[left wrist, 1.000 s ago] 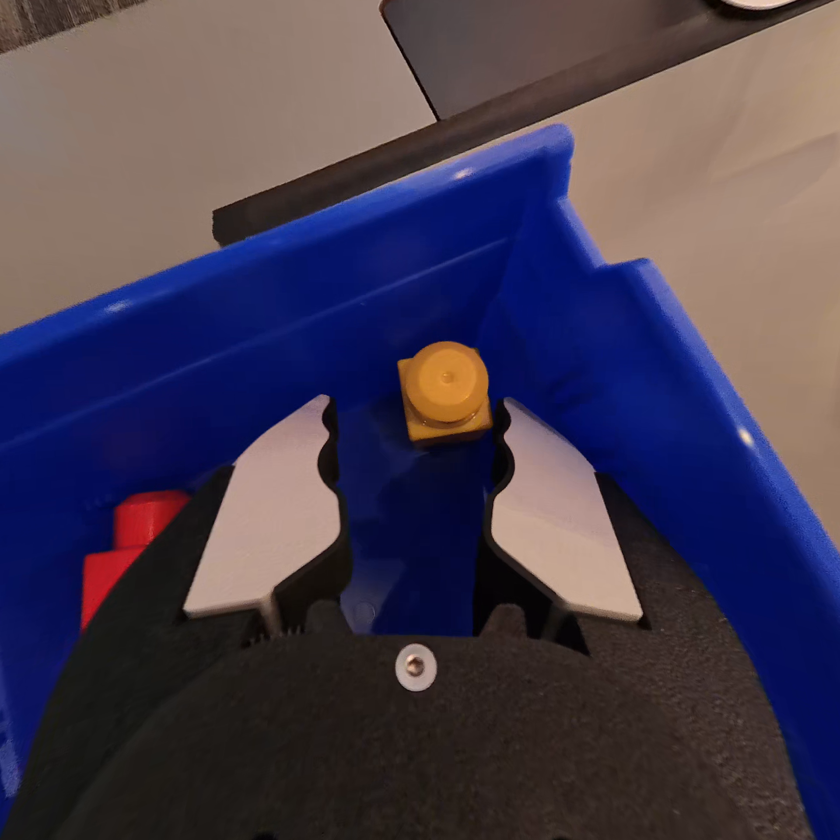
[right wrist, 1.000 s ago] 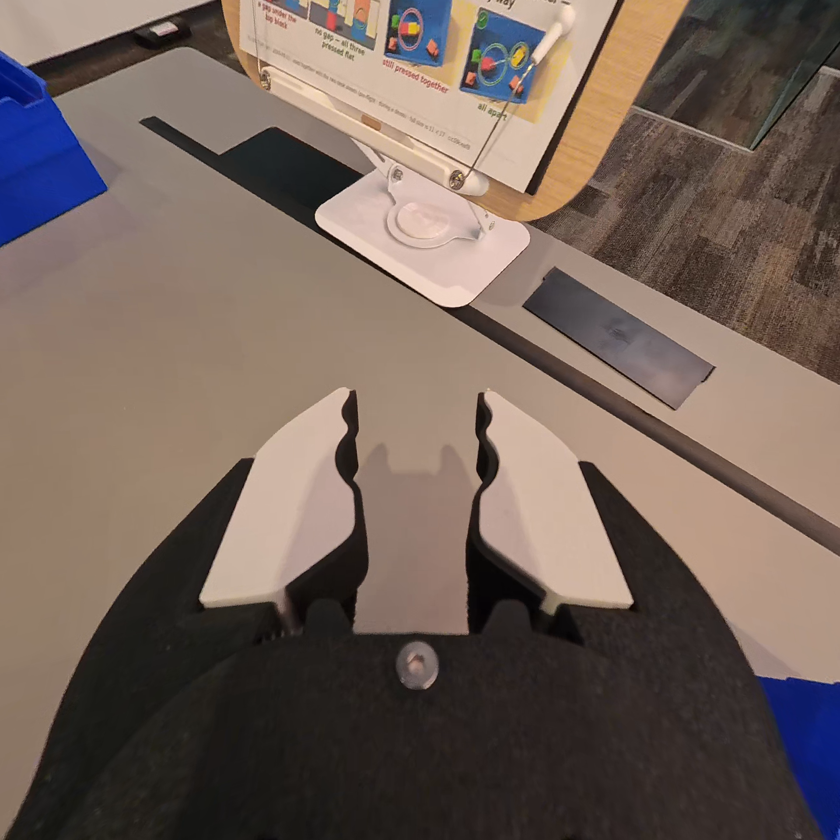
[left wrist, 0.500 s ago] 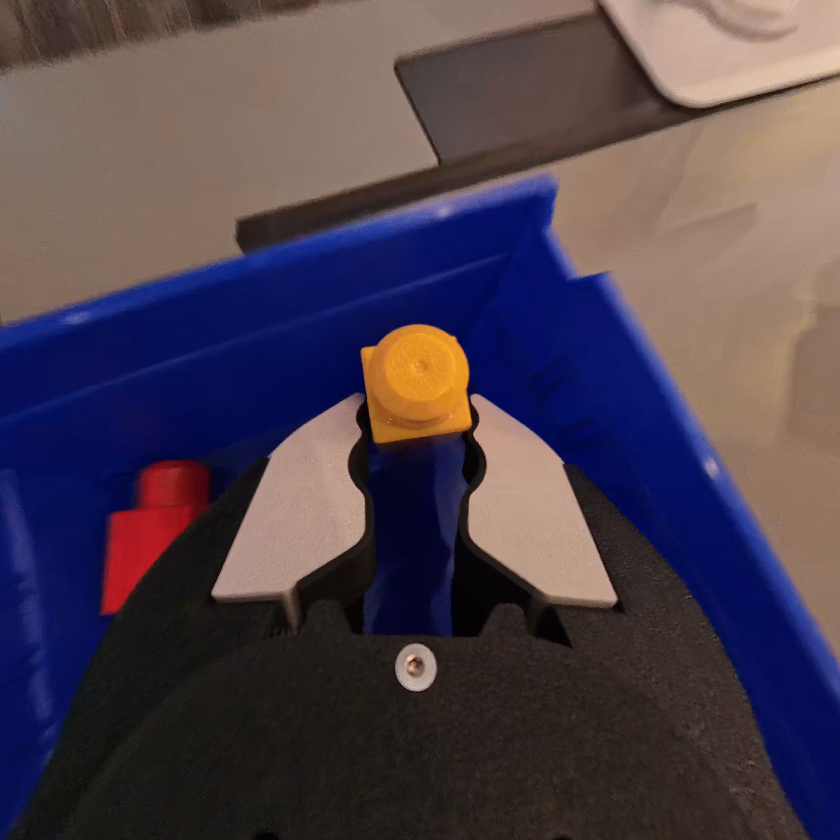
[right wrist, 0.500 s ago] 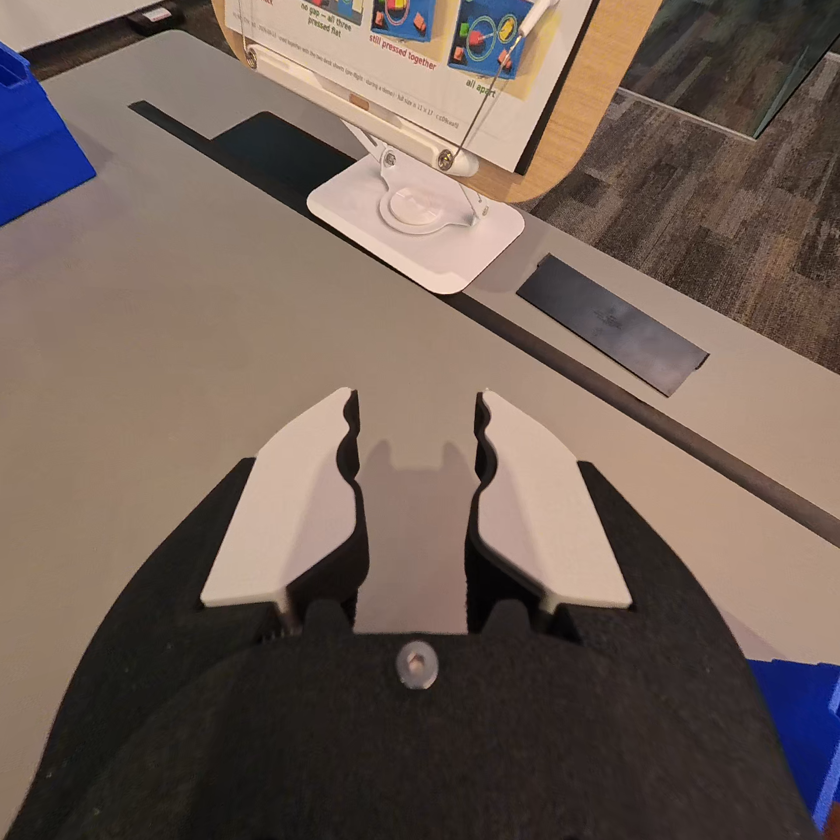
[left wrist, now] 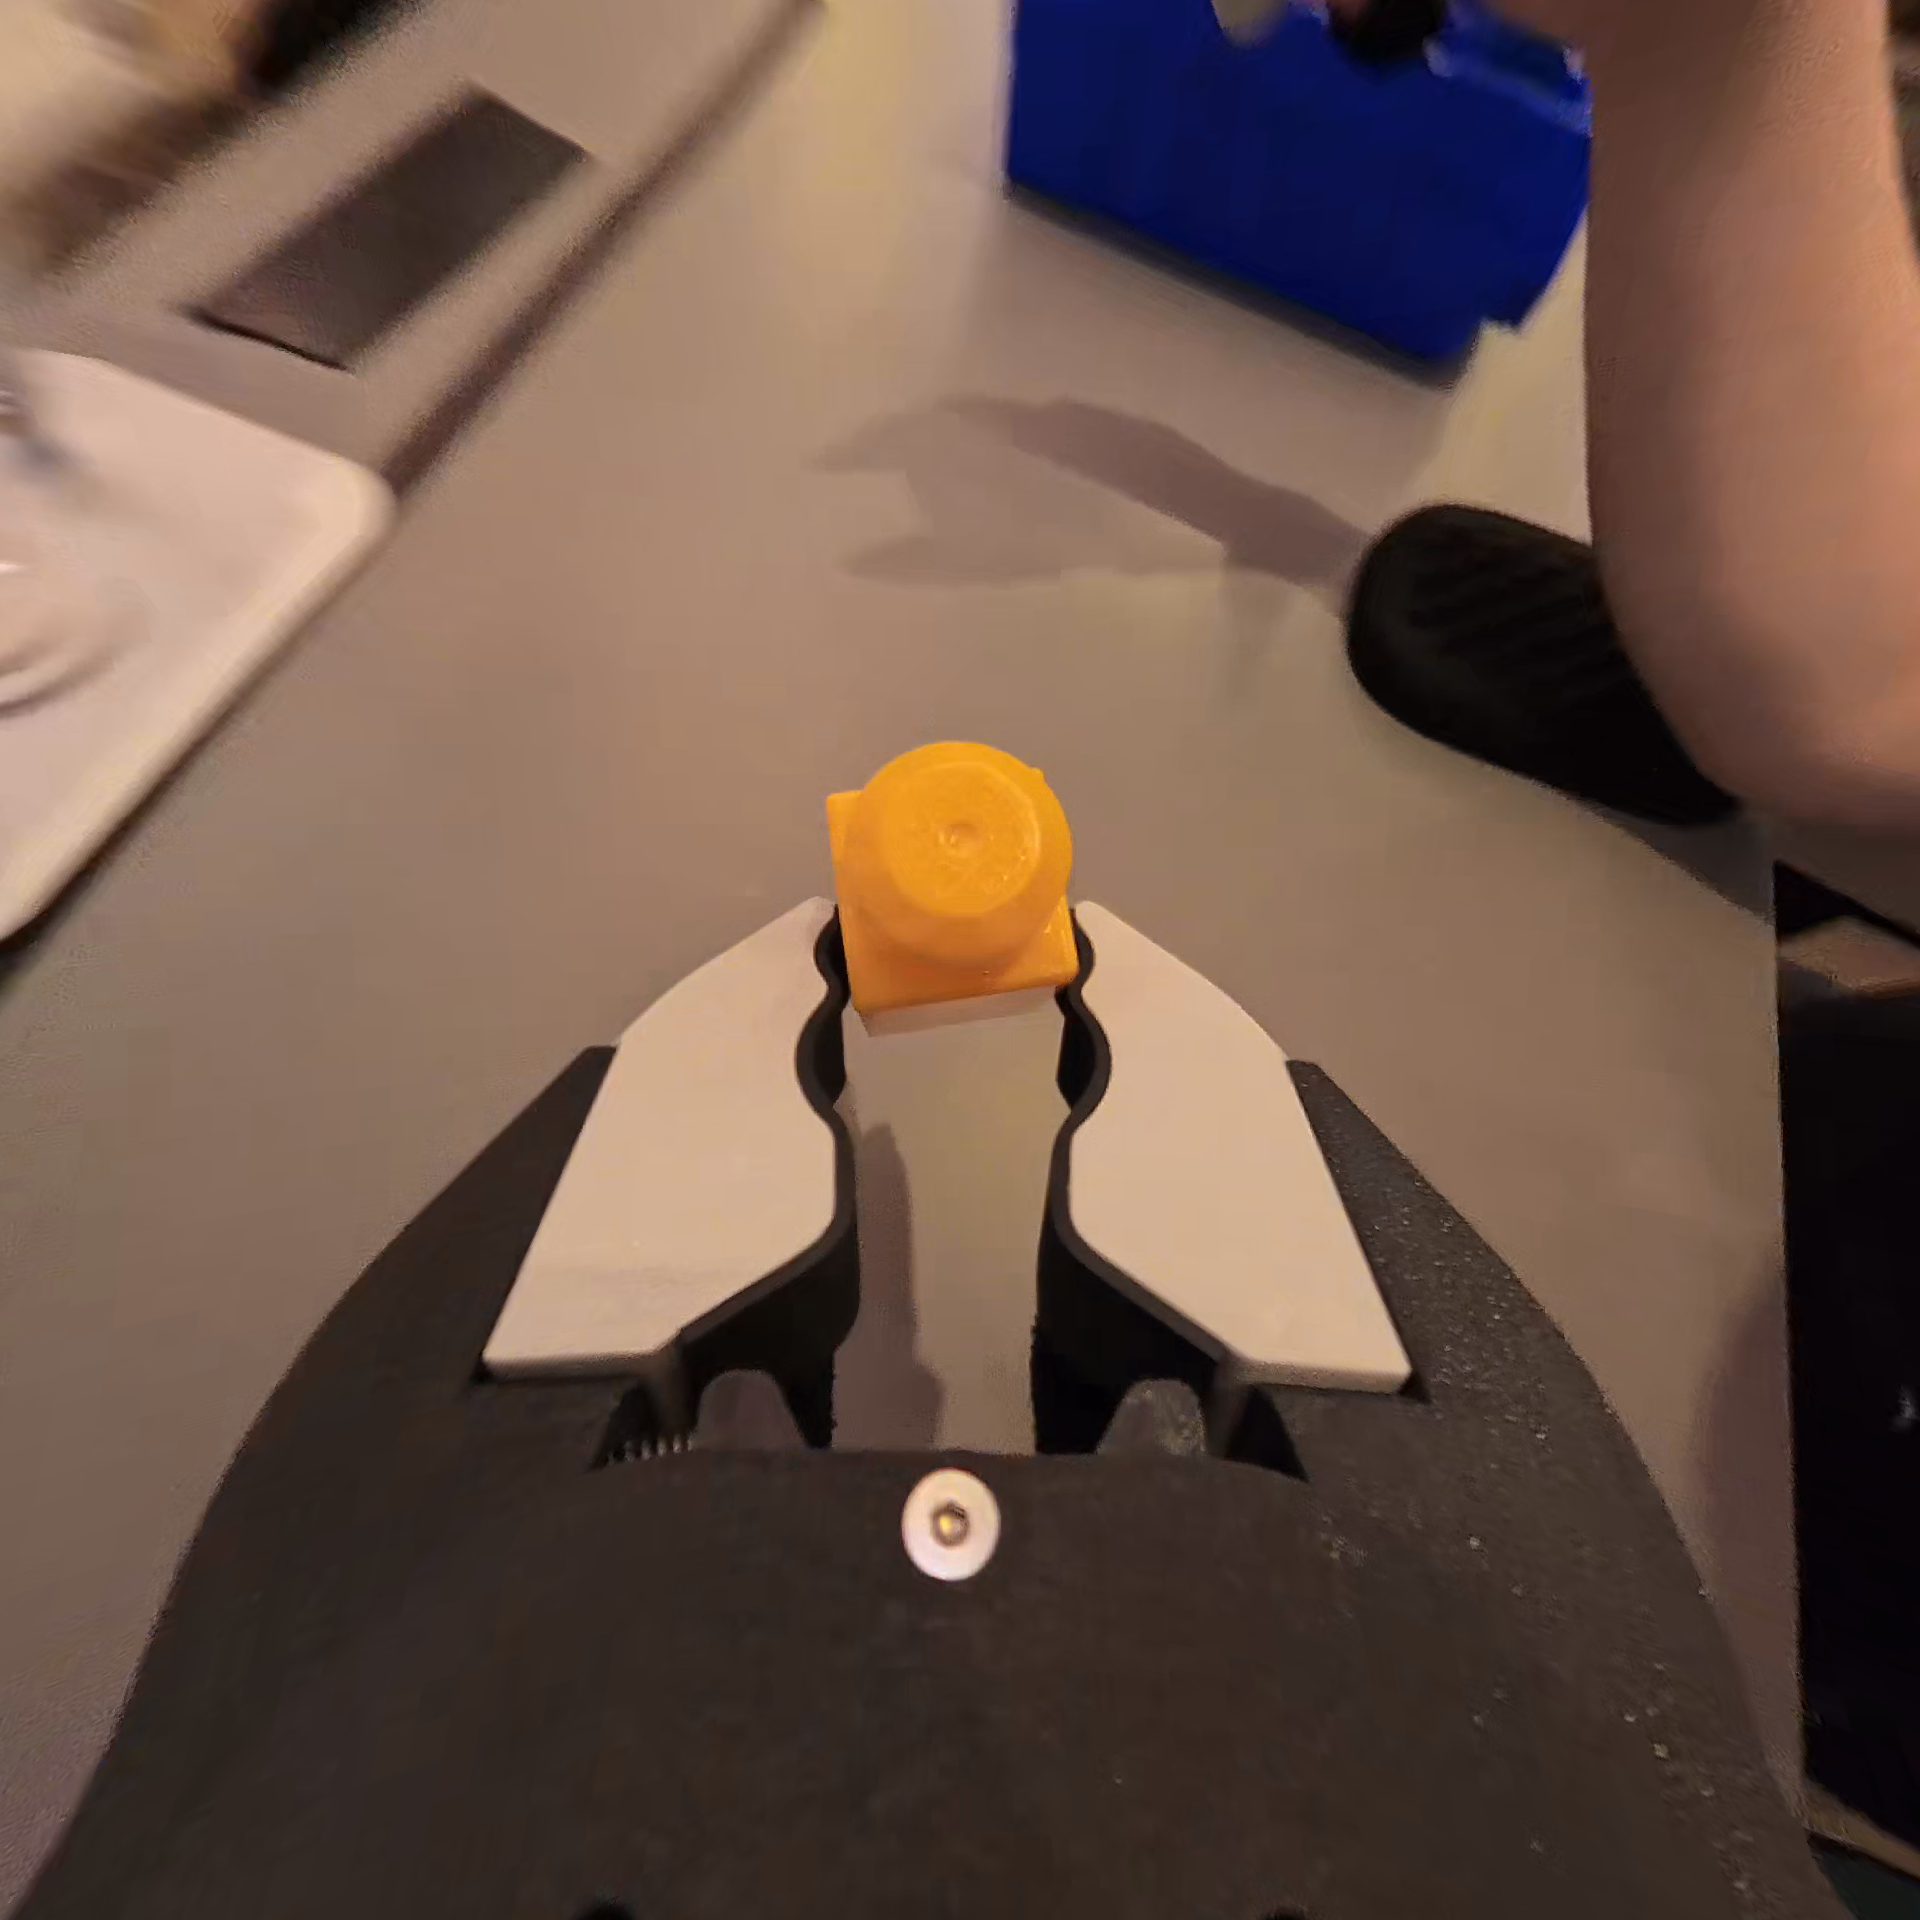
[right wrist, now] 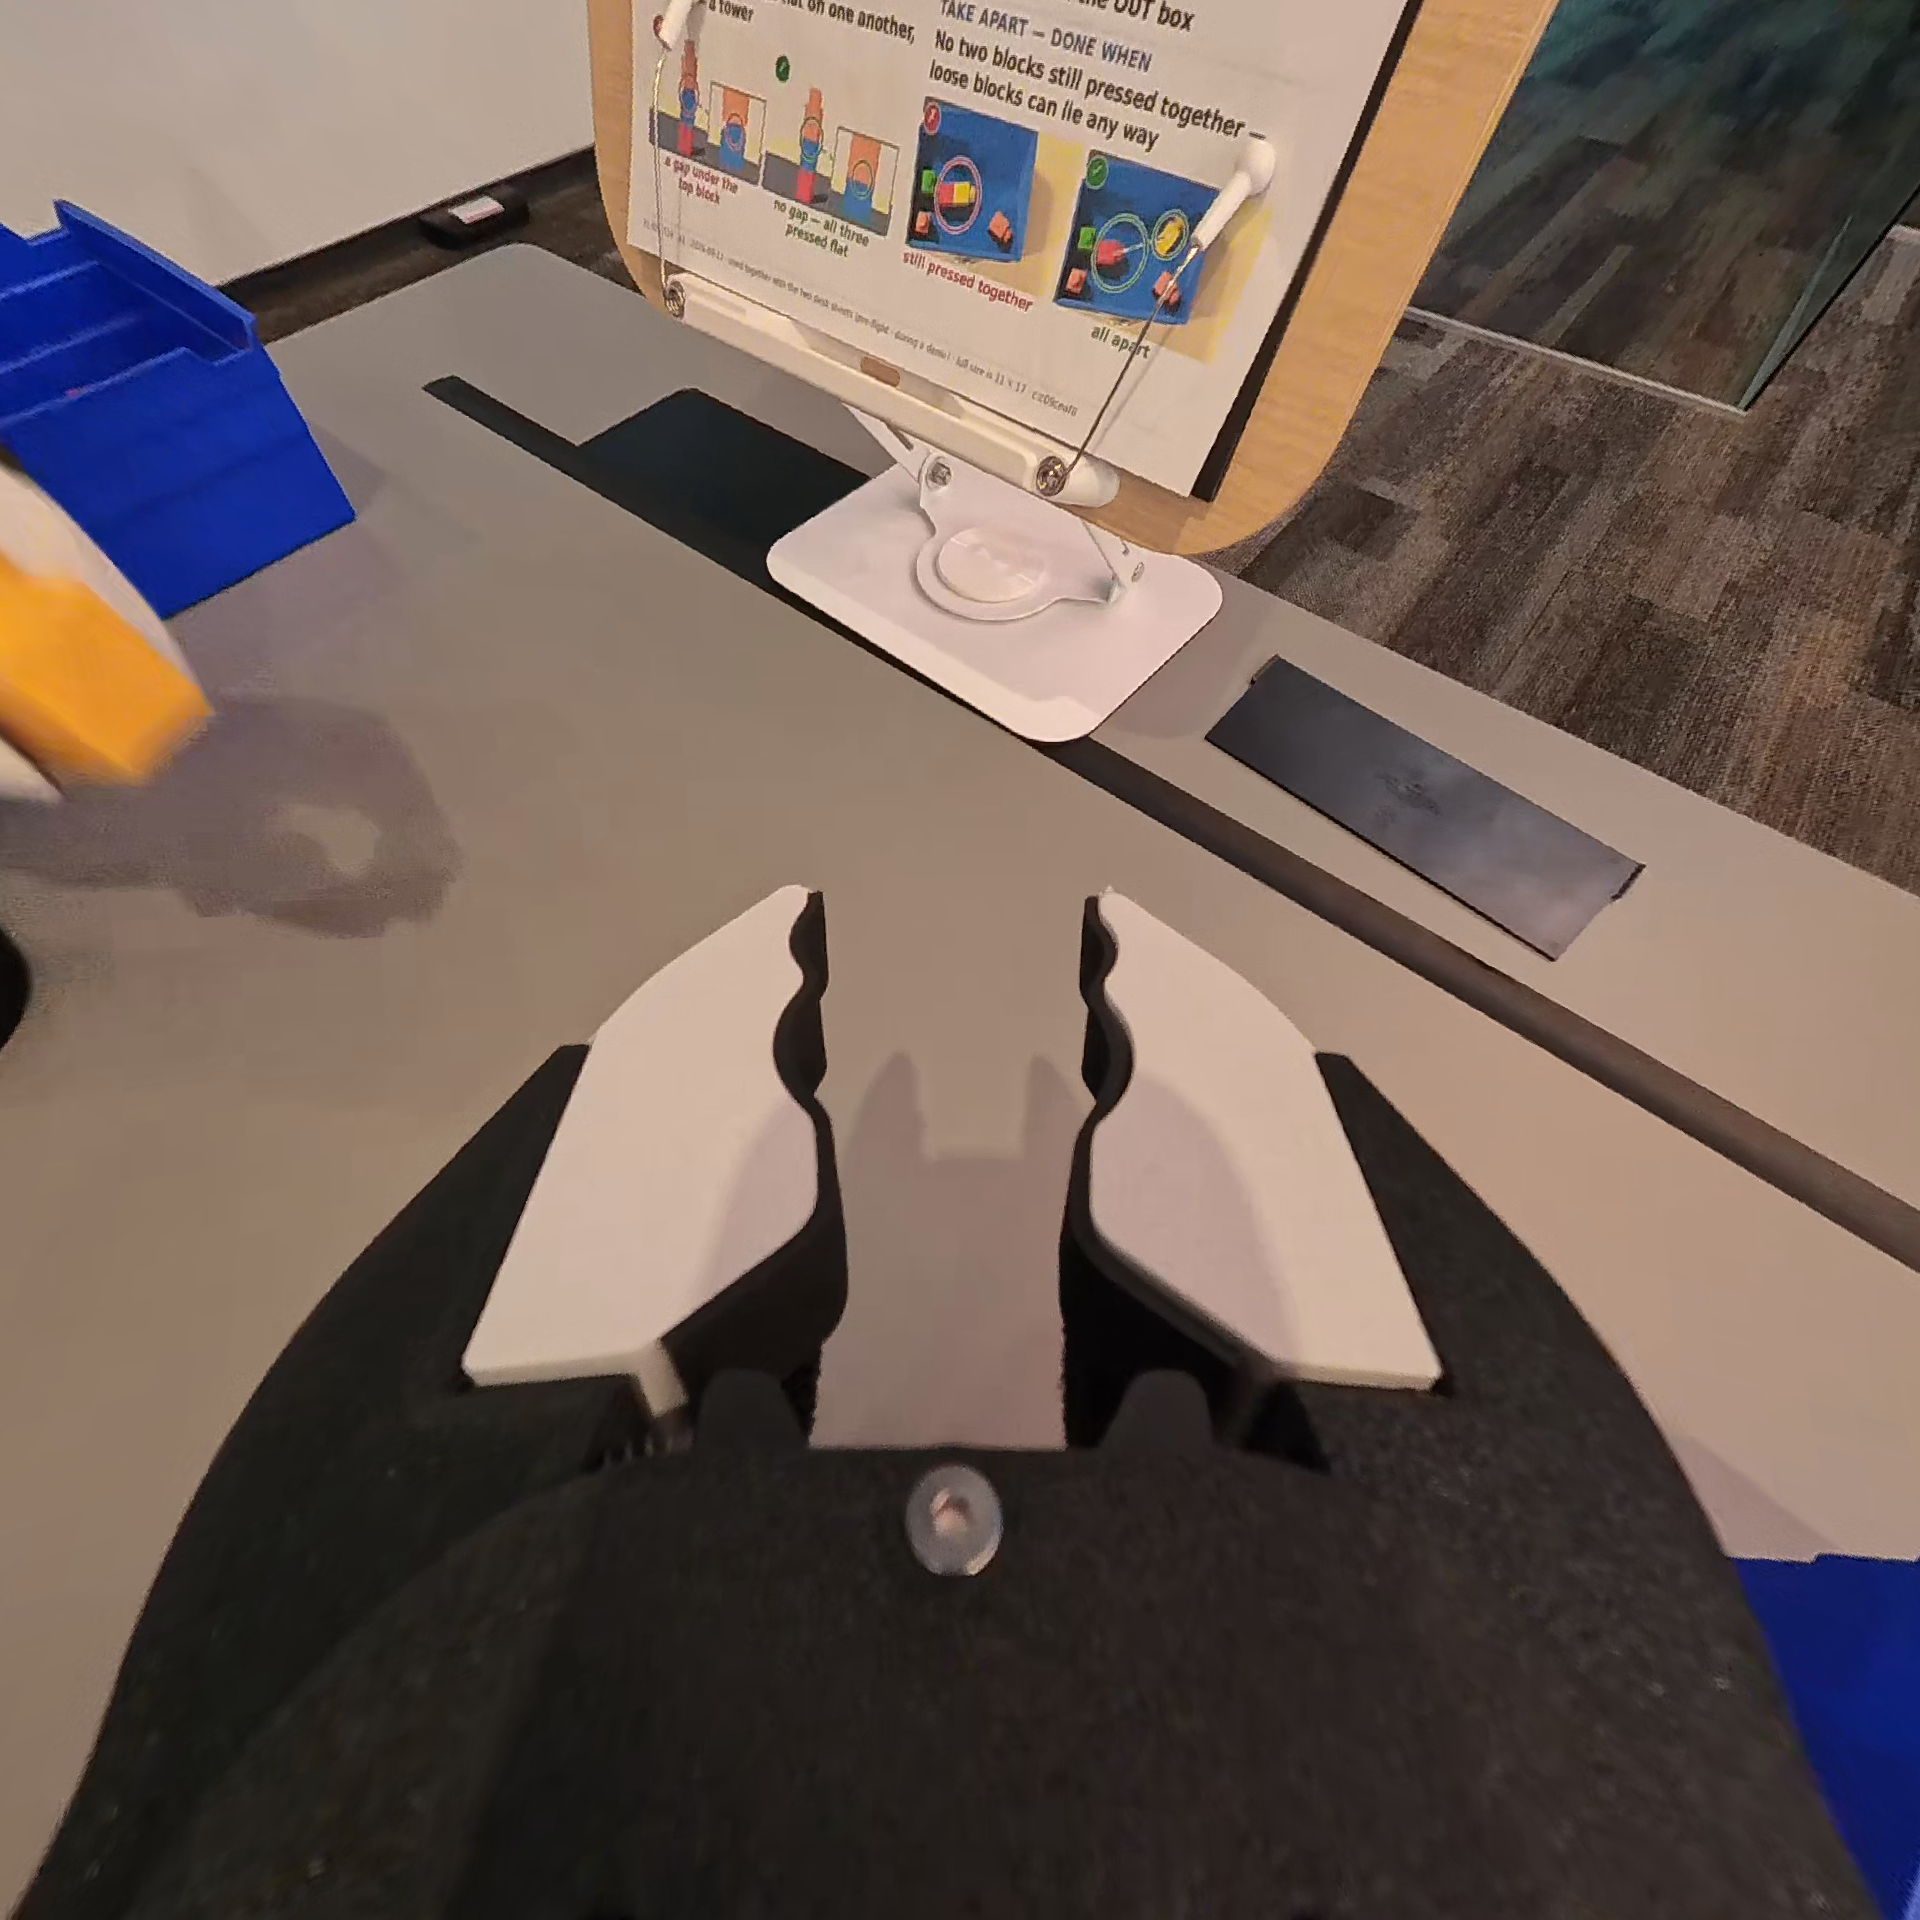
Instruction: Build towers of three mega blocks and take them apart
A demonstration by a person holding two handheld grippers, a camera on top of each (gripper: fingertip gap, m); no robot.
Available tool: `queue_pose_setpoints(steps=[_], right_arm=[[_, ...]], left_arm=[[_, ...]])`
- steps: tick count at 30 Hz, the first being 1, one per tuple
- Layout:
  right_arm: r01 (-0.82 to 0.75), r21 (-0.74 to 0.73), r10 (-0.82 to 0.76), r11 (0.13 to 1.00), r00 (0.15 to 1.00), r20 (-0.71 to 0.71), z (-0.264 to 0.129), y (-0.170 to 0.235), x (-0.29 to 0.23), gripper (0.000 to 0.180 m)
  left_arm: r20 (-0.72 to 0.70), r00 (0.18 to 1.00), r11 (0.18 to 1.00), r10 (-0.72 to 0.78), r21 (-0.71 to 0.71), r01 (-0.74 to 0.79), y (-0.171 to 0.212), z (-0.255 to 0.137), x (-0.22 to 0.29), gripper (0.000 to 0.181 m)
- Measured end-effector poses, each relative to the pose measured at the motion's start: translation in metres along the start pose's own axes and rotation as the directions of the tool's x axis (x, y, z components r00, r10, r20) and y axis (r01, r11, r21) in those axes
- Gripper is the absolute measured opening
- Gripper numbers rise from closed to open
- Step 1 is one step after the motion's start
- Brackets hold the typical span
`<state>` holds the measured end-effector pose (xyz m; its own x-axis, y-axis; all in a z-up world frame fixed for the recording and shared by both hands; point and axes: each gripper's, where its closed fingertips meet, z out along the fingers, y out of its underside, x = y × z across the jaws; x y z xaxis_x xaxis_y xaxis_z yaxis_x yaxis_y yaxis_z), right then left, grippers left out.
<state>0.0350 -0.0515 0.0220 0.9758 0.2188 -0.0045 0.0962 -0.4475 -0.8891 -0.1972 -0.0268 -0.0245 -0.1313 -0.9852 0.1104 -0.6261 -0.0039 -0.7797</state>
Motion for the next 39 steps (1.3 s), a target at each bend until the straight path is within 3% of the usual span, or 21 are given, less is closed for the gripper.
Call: queue_pose_setpoints(steps=[4, 10, 25, 36, 38, 39], right_arm=[[-0.021, 0.000, 0.021, 1.000, 1.000, -0.001, -0.007, 0.009, 0.006, 0.046], [-0.081, 0.034, 0.081, 0.996, 0.997, 0.021, -0.015, 0.016, 0.015, 0.046], [-0.111, 0.095, 0.106, 0.989, 0.993, 0.059, -0.025, 0.009, 0.021, 0.045], [-0.123, 0.108, 0.112, 0.986, 0.988, 0.102, -0.028, 0.011, 0.018, 0.044], [-0.120, 0.097, 0.110, 0.988, 0.989, 0.102, -0.028, 0.015, 0.019, 0.044], [-0.120, 0.093, 0.110, 0.988, 0.989, 0.101, -0.028, 0.016, 0.019, 0.044]], left_arm=[[-0.079, 0.988, 0.988, 0.136, -0.061, -0.141, 0.006, 0.084, 0.020, 0.038], [-0.204, 0.949, 0.961, 0.240, -0.085, -0.262, 0.015, 0.129, 0.032, 0.038], [-0.266, 0.915, 0.906, 0.303, -0.217, -0.363, 0.045, 0.151, 0.028, 0.038], [-0.274, 0.915, 0.913, 0.295, -0.200, -0.355, 0.047, 0.155, 0.031, 0.039], [-0.235, 0.934, 0.927, 0.269, -0.198, -0.317, 0.044, 0.156, 0.028, 0.058], [-0.218, 0.942, 0.932, 0.257, -0.203, -0.301, 0.043, 0.153, 0.026, 0.059]])
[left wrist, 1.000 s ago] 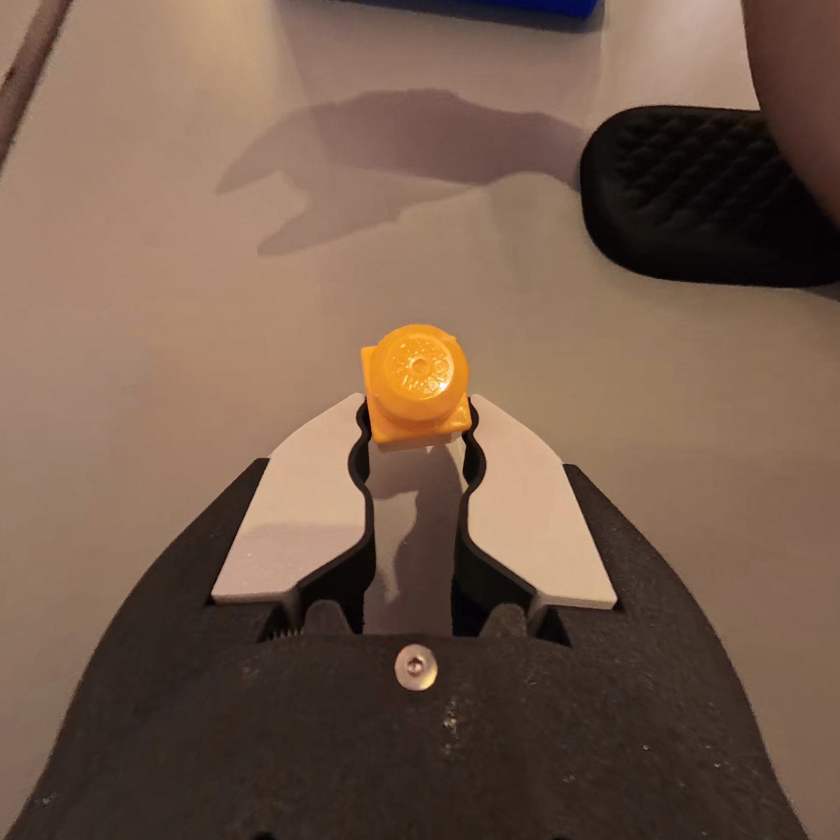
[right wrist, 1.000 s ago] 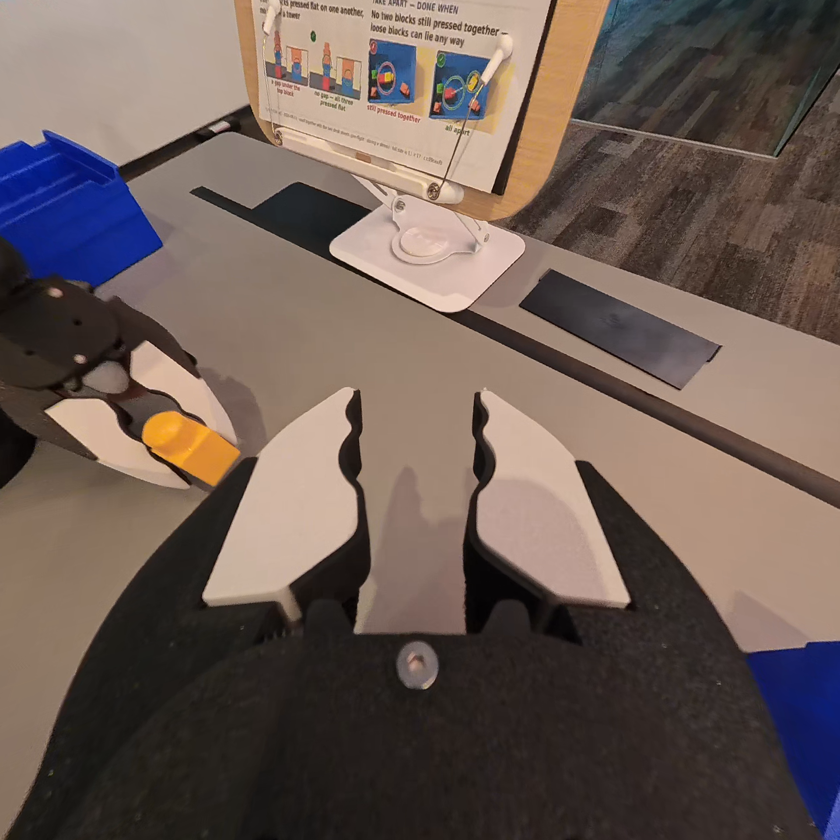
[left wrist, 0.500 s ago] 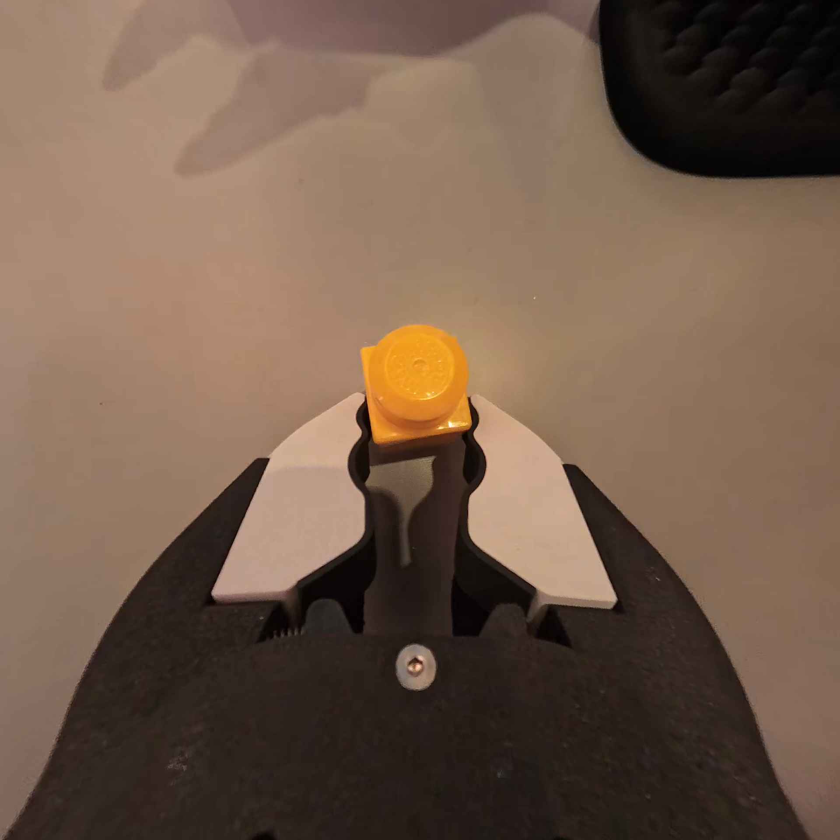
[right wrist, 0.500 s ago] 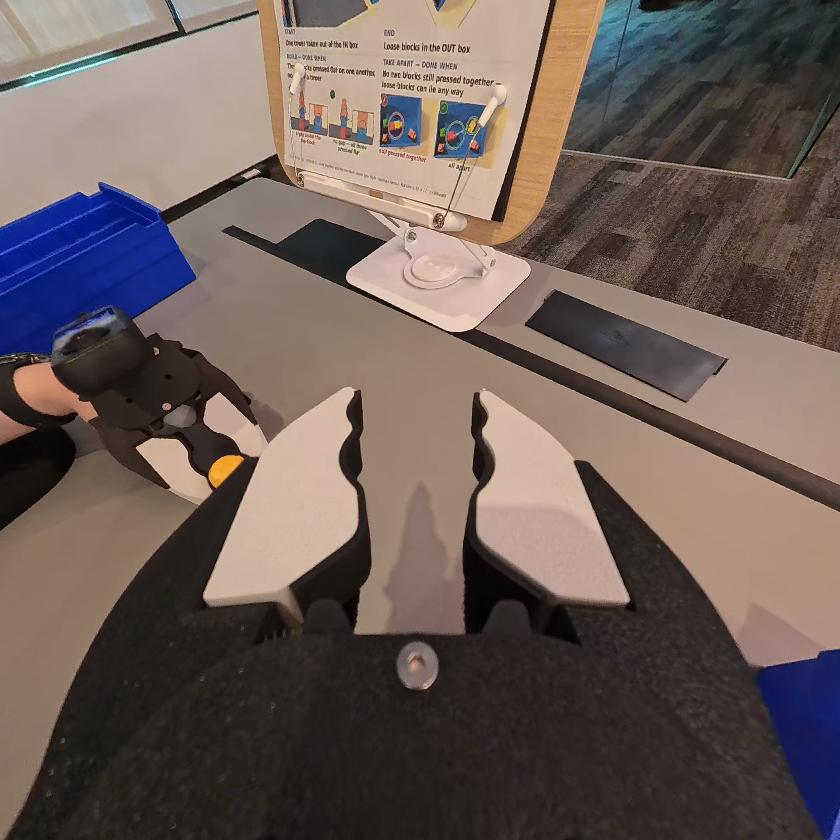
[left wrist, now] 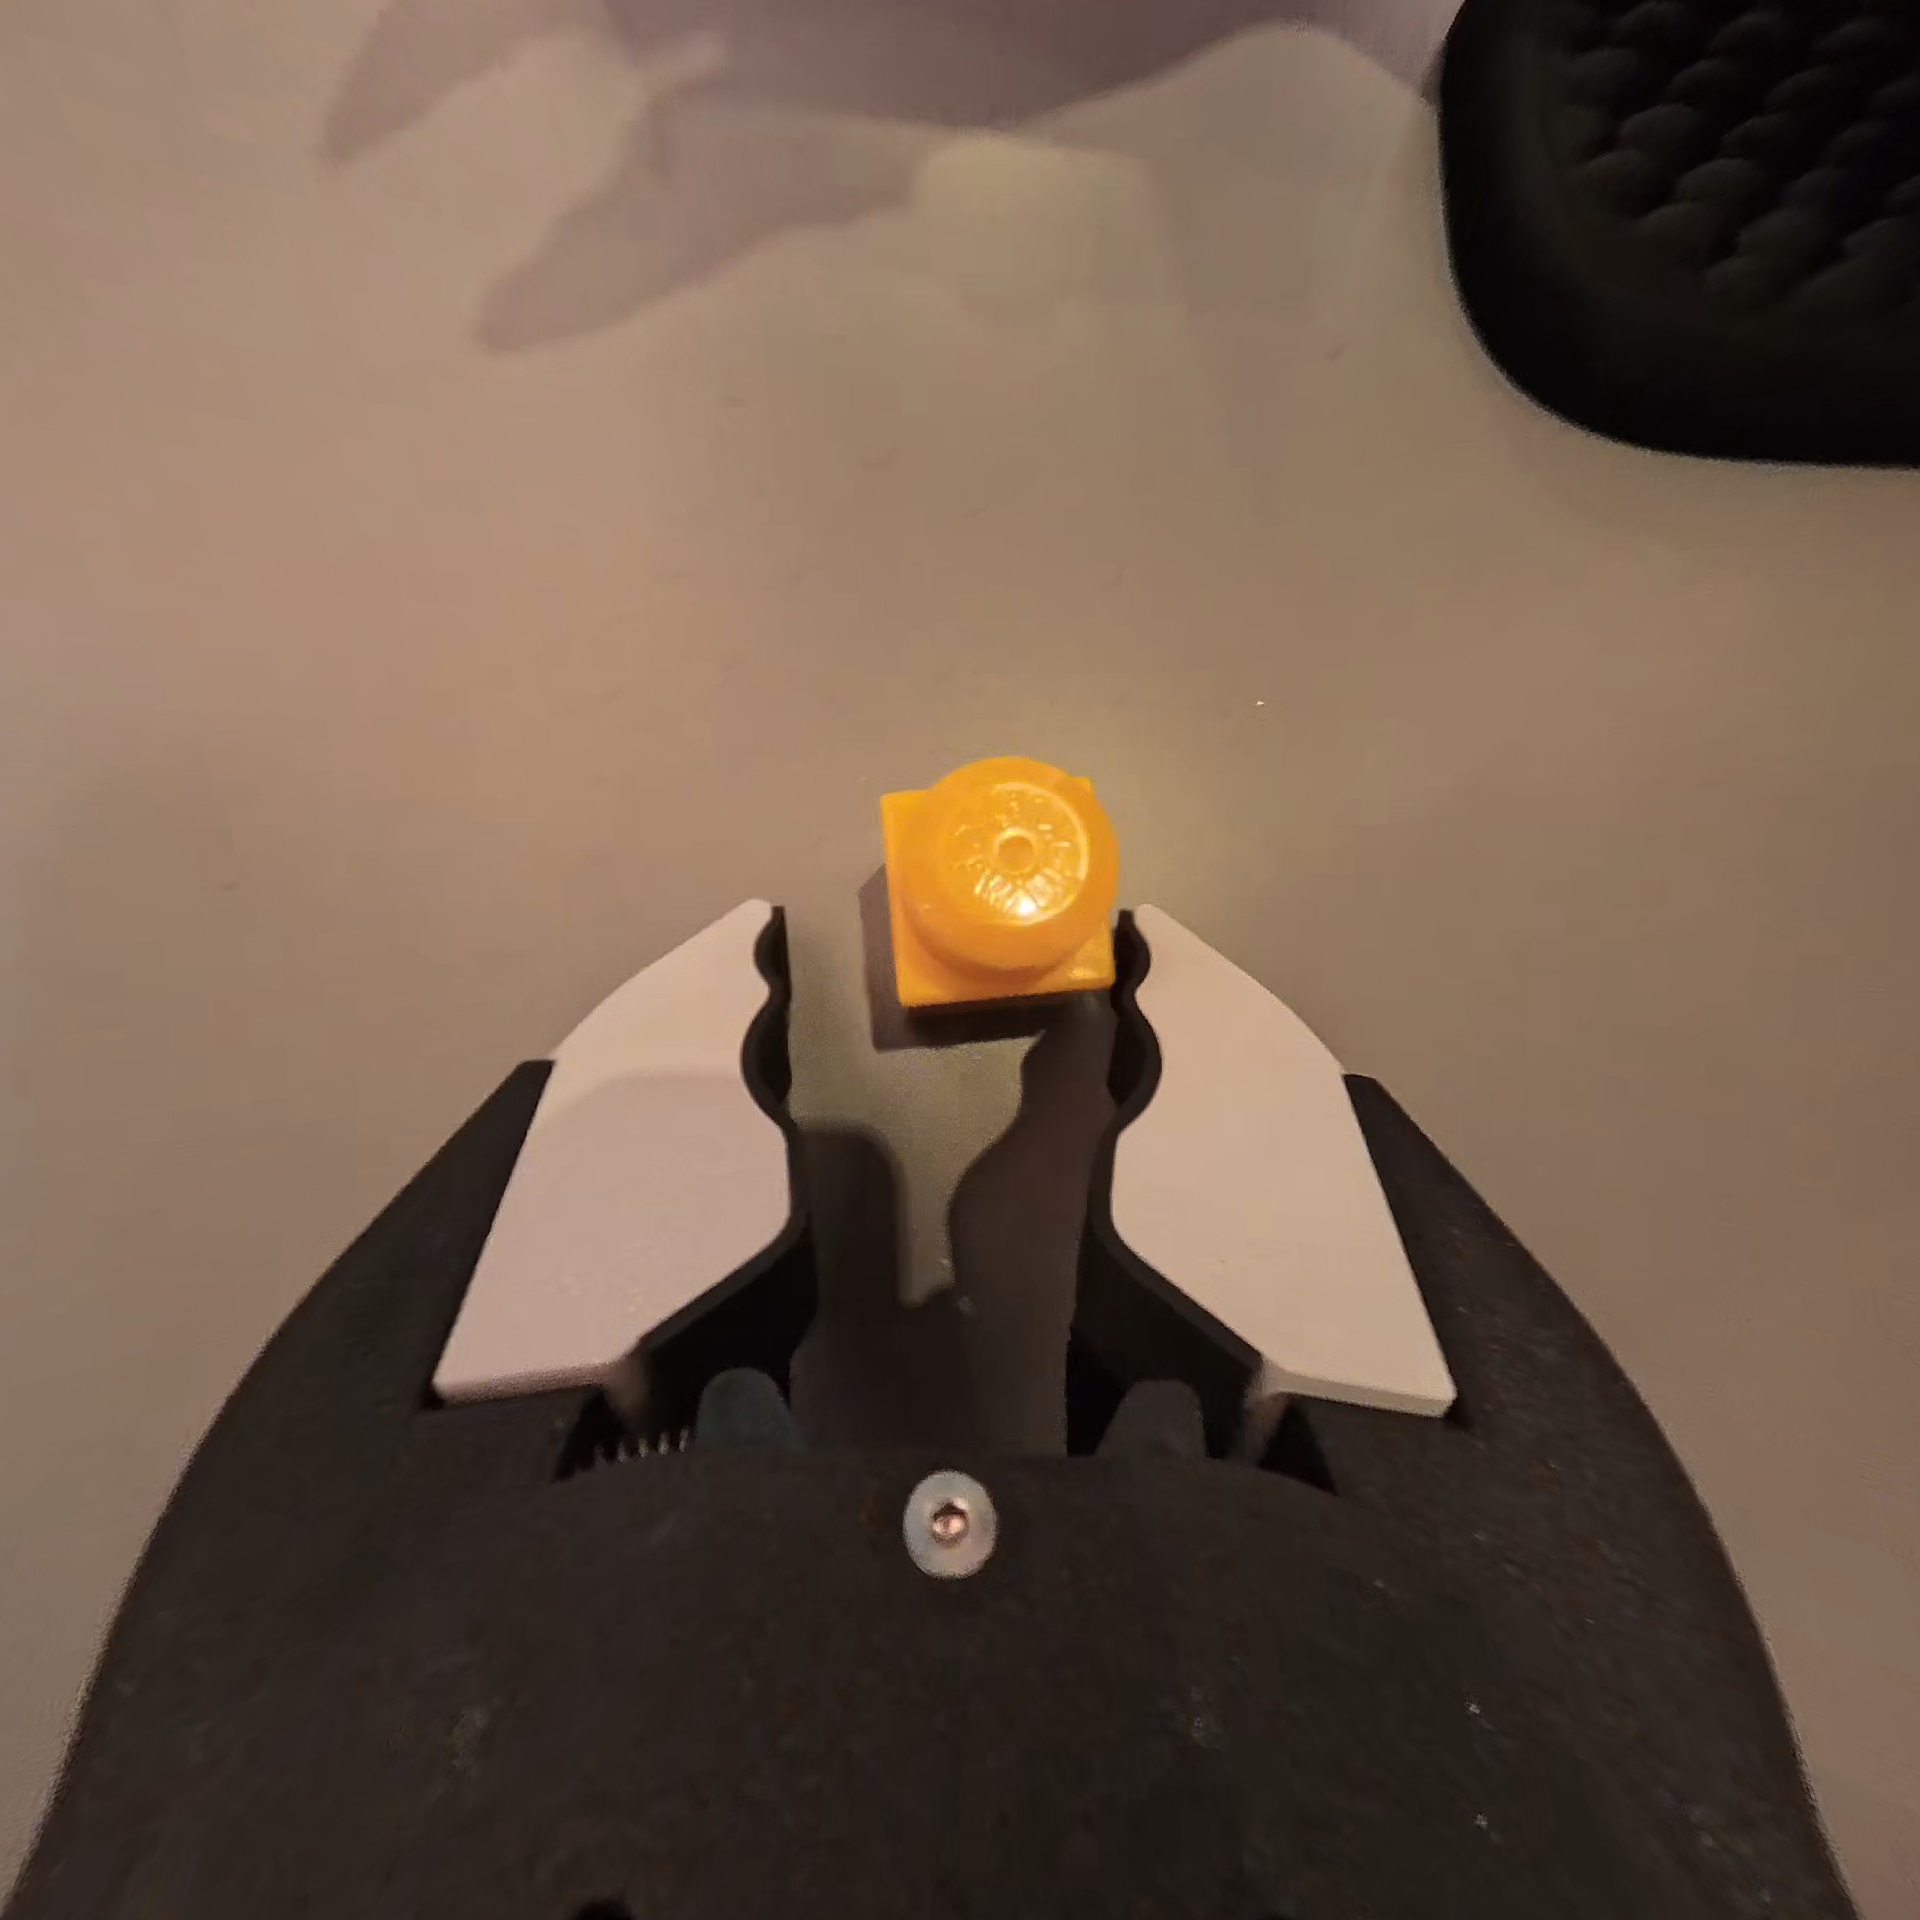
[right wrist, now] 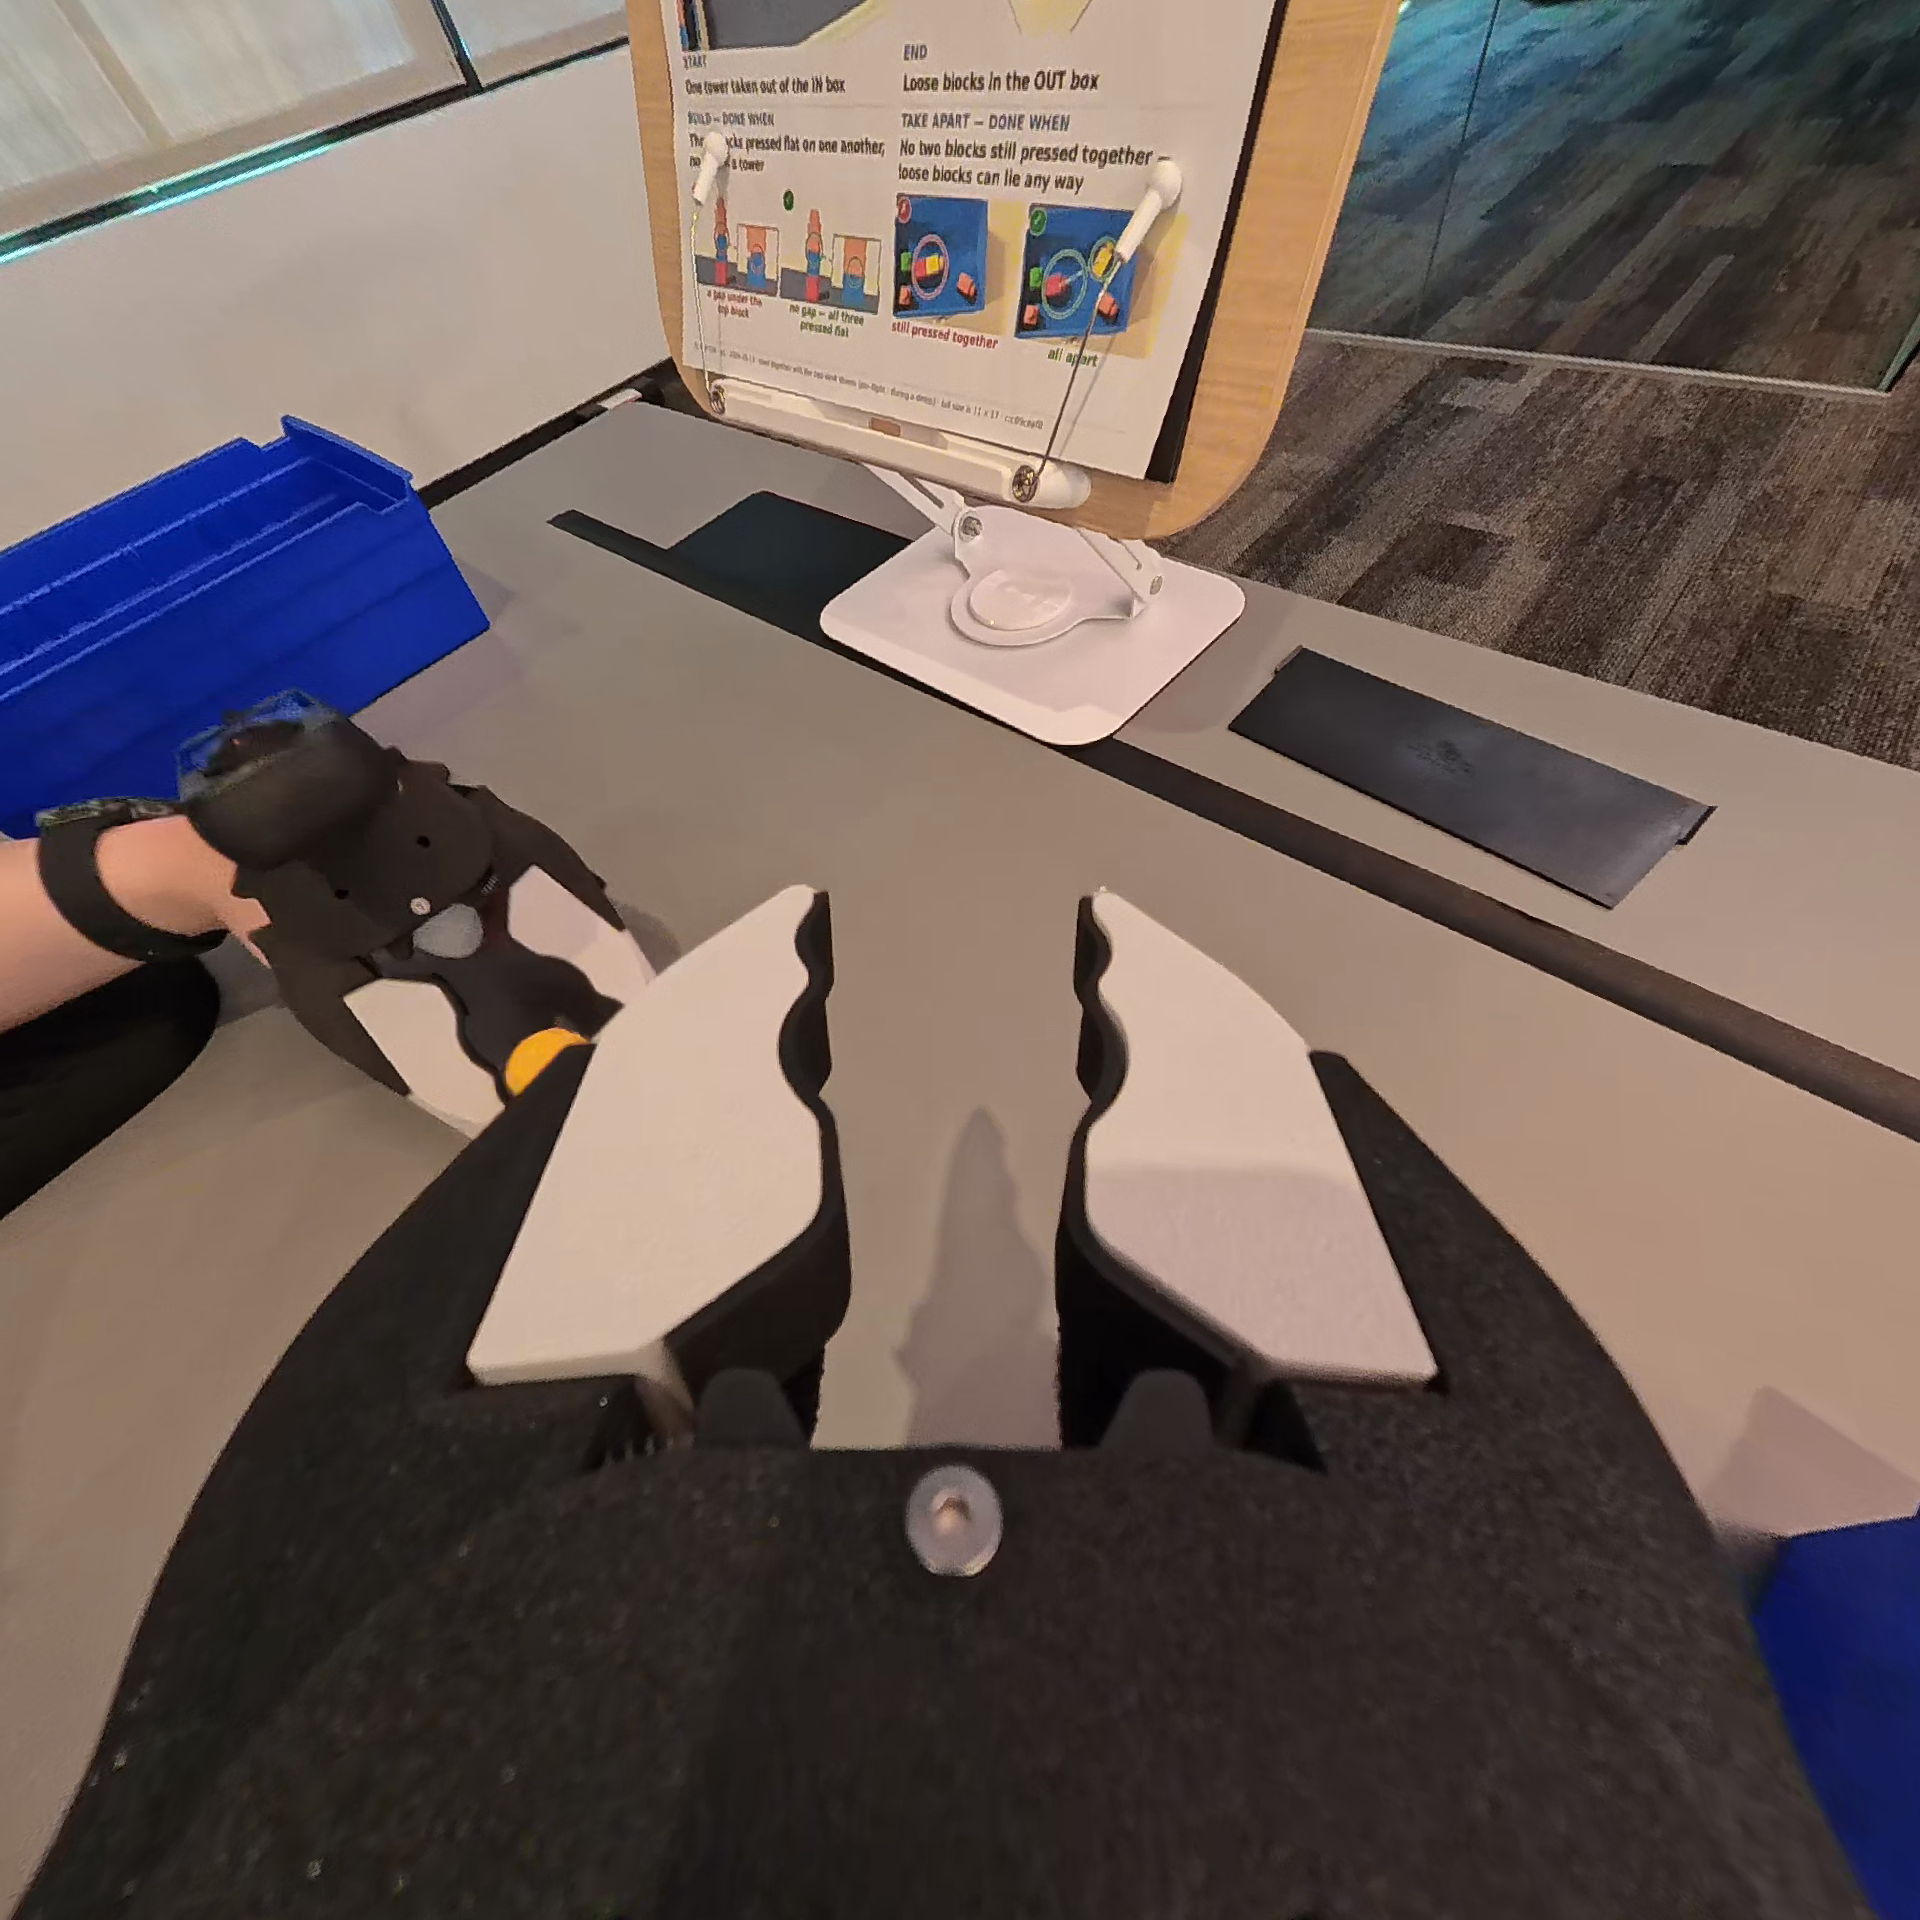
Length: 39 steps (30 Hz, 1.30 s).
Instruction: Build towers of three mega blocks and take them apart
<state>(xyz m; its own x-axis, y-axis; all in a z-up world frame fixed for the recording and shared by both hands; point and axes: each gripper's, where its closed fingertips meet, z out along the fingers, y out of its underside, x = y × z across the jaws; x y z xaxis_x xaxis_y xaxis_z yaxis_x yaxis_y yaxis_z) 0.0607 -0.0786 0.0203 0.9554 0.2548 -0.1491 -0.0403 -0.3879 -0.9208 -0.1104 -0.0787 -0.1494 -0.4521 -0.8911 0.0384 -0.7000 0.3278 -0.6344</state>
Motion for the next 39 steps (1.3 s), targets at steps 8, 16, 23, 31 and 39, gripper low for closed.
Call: queue_pose_setpoints(steps=[8, 16, 23, 31, 39], right_arm=[[-0.046, 0.068, 0.044, 0.997, 0.998, 0.039, -0.010, -0.005, 0.005, 0.044], [-0.114, 0.159, 0.099, 0.981, 0.990, 0.097, -0.016, -0.019, 0.003, 0.041], [0.020, 0.150, -0.034, 0.988, 0.995, 0.090, -0.014, -0.022, -0.015, 0.041], [0.045, 0.107, -0.050, 0.993, 0.998, 0.049, -0.005, -0.016, -0.007, 0.041], [0.039, 0.078, -0.042, 0.996, 0.998, 0.042, 0.005, -0.008, 0.000, 0.040]], left_arm=[[0.286, 0.946, 0.958, -0.151, 0.277, 0.069, -0.018, -0.141, 0.006, 0.058], [0.743, 0.580, 0.917, -0.334, 0.115, 0.381, 0.149, -0.339, -0.029, 0.049], [0.846, 0.423, 0.705, -0.325, -0.081, 0.704, 0.303, -0.383, -0.066, 0.044], [0.911, 0.357, 0.591, -0.208, -0.174, 0.788, 0.379, -0.381, -0.104, 0.047], [0.903, 0.313, 0.529, -0.294, -0.119, 0.840, 0.409, -0.373, -0.114, 0.044]])
